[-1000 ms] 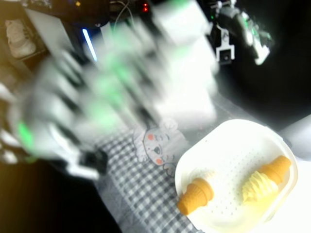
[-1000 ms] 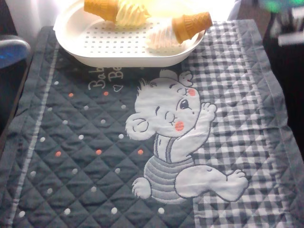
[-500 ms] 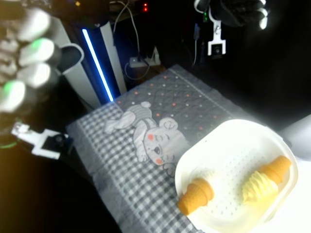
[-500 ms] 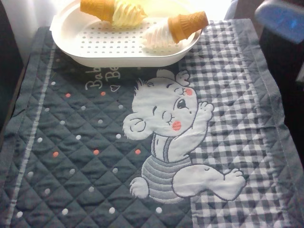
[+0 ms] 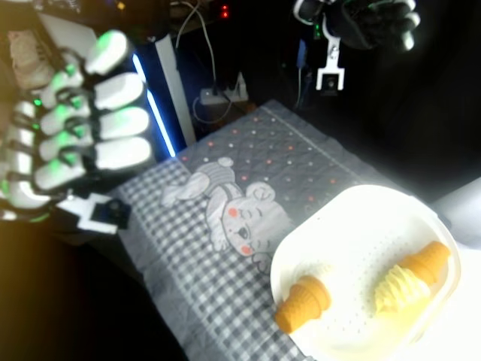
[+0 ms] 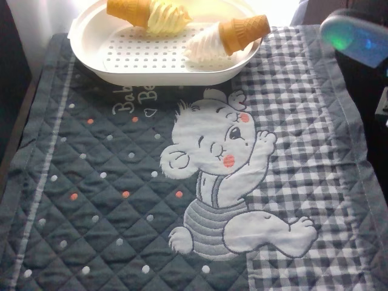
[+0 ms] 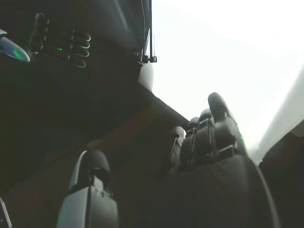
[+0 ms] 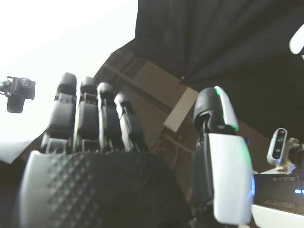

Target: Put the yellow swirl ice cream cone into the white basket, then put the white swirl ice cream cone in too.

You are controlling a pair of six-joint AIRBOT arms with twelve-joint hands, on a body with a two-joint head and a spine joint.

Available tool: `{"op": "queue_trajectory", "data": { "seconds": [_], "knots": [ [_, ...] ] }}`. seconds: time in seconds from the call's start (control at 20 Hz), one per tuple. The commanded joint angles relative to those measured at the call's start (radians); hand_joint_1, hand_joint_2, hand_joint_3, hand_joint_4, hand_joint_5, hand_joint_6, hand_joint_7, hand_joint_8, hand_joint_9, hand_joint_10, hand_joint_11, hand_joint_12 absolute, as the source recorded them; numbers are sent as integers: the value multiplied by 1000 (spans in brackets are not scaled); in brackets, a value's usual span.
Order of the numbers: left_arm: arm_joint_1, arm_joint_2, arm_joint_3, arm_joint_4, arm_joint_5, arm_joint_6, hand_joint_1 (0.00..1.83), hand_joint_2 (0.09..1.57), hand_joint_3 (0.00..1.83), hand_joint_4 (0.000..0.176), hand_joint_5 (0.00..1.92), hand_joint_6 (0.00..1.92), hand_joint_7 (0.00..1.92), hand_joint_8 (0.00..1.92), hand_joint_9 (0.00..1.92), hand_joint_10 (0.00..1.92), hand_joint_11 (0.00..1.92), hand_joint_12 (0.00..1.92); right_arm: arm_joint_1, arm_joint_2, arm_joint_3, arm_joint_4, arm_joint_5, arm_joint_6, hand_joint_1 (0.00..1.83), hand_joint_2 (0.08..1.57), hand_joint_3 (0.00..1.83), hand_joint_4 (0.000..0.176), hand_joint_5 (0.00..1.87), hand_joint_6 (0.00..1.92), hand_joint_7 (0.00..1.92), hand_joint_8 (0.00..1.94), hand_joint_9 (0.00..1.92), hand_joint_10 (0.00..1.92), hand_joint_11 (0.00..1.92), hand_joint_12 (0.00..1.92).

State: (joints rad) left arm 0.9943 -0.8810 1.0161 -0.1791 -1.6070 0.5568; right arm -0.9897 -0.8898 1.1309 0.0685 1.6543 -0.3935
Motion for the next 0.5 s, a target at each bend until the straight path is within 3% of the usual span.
{"op": "queue_trajectory", "data": {
  "seconds": [0.0, 0.05, 0.1, 0.15, 0.2, 0.25, 0.3, 0.35, 0.4, 0.45],
  "knots": [
    [-22, 6, 6, 15, -126, -3, 295, 1227, 18, 30, 399, 76, 429, 24, 441, 28, 0, 974, 4, 7, -7, -4, 110, 3, 671, 1124, 13, 38, 134, 745, 243, 35, 392, 29, 107, 909],
    [-36, 4, 6, 31, -126, 6, 604, 1360, 5, 147, 476, 1372, 576, 31, 501, 21, 0, 872, 4, 12, -12, -19, 110, -4, 613, 1218, 4, 0, 295, 671, 595, 176, 663, 142, 68, 914],
    [-41, -1, 6, 40, -126, 6, 700, 1369, 0, 170, 521, 1605, 746, 46, 623, 33, 0, 1002, 4, 15, -14, -23, 110, -7, 601, 1237, 1, 0, 458, 871, 751, 332, 730, 162, 111, 973],
    [-45, -1, 1, 42, -126, 4, 766, 1372, 0, 112, 542, 1649, 740, 505, 673, 277, 0, 1202, 4, 17, -16, -23, 110, -6, 694, 1160, 0, 0, 604, 695, 824, 280, 804, 153, 249, 983],
    [-54, 9, -8, 40, -126, -9, 829, 1354, 4, 57, 580, 1624, 738, 851, 686, 612, 62, 1309, 5, 38, -32, -24, 110, 10, 734, 1172, 0, 0, 625, 492, 792, 173, 757, 117, 172, 1073],
    [-56, 19, -22, 38, -126, -48, 788, 1410, 2, 24, 508, 1733, 656, 992, 589, 932, 45, 1351, 7, 66, -54, -26, 110, 29, 1016, 1166, 0, 0, 835, 1006, 961, 249, 857, 211, 183, 1260],
    [-56, 18, -25, 35, -126, -68, 848, 1394, 0, 0, 528, 1690, 587, 1106, 568, 1125, 185, 1396, 7, 66, -56, -18, 110, 48, 1081, 1134, 0, 0, 945, 1003, 1117, 286, 1028, 311, 372, 1284],
    [-51, 16, -33, 23, -126, -93, 718, 1496, 3, 0, 375, 1875, 381, 1161, 472, 1230, 296, 1492, 8, 55, -57, -7, 110, 76, 1054, 1133, 0, 12, 946, 1033, 1179, 263, 1043, 434, 418, 1267],
    [-47, 17, -42, 14, -126, -107, 637, 1516, 1, 21, 341, 1912, 289, 1153, 423, 1232, 318, 1519, 8, 48, -65, 7, 110, 85, 1002, 1146, 0, 117, 913, 1090, 1184, 209, 988, 522, 426, 1327],
    [-36, 17, -61, -13, -126, -123, 585, 1520, 0, 71, 332, 1919, 266, 1282, 346, 1376, 167, 1645, 8, 42, -84, 35, 110, 85, 892, 1113, 0, 0, 759, 625, 1052, 112, 884, 469, 429, 1258]
  ]
}}
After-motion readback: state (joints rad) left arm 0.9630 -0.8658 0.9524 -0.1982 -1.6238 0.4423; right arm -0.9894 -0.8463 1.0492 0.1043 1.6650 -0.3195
